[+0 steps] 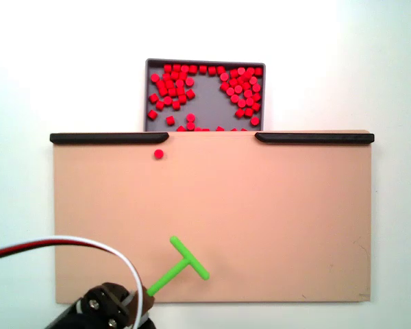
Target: Push granules from left to the grey container
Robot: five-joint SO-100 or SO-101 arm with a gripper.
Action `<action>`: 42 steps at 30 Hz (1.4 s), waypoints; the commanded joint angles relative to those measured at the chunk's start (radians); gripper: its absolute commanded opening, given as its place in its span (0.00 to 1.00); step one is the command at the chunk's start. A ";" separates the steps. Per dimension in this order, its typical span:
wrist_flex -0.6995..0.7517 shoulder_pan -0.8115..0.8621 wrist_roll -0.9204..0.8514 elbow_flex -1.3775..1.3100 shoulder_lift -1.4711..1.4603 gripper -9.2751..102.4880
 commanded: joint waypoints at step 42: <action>0.193 -0.103 0.647 -1.051 -0.795 0.08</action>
